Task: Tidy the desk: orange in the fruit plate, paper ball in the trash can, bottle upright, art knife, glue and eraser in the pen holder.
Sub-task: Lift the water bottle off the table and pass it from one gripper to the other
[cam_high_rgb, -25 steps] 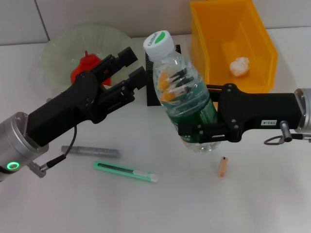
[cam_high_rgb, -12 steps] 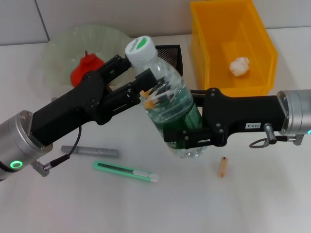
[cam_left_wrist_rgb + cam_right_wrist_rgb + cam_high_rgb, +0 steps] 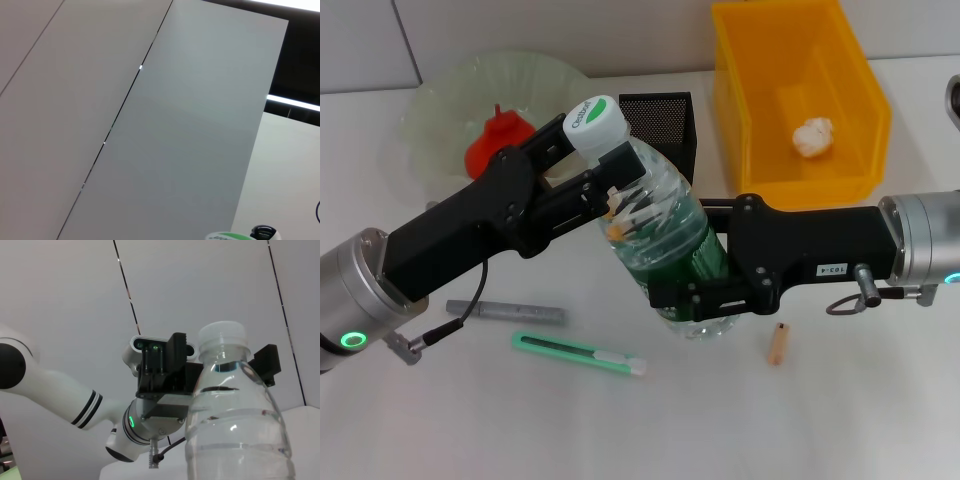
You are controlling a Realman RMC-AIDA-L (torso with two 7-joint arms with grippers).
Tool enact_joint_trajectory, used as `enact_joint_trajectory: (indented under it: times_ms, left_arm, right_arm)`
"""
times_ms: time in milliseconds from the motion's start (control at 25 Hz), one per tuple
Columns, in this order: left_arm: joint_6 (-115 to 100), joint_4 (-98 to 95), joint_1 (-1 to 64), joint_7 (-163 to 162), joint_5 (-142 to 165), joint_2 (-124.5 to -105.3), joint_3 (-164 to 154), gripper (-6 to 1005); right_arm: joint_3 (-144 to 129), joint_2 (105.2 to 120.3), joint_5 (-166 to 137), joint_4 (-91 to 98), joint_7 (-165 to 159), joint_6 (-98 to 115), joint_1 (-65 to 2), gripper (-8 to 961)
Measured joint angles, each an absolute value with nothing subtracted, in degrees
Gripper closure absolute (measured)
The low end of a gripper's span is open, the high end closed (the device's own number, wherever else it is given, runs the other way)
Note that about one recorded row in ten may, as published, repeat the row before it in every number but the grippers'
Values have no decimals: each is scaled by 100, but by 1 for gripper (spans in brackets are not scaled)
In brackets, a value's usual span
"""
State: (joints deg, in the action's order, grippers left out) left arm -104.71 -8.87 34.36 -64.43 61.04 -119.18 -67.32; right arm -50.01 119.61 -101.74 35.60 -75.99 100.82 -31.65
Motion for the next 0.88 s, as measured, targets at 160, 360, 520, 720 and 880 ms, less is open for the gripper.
enact_joint_trajectory:
  times_ms: [160, 360, 520, 720, 880]
  left_arm:
    - [-10481, -882, 3428, -6453, 6104, -11918, -6733, 204]
    - [-10492, -878, 3428, -6470, 6111, -11918, -6732, 204]
    - [-10498, -879, 3439, -6482, 6121, -11918, -6732, 206]
    - [-10511, -879, 3448, -6529, 6119, -11918, -6732, 210]
    - [-10515, -879, 3451, -6530, 6111, -11918, -6733, 213]
  right_arm:
    - [-5001, 11962, -10169, 3559, -7617, 10102, -3149, 180]
    - [-5001, 11962, -10168, 3559, -7621, 10104, -3142, 180]
    - [-5007, 11962, -10168, 3530, -7623, 10106, -3150, 180]
    - [-5039, 11962, -10168, 3468, -7625, 10108, -3184, 180]
    - [-5049, 11962, -10168, 3468, -7628, 10108, -3196, 179]
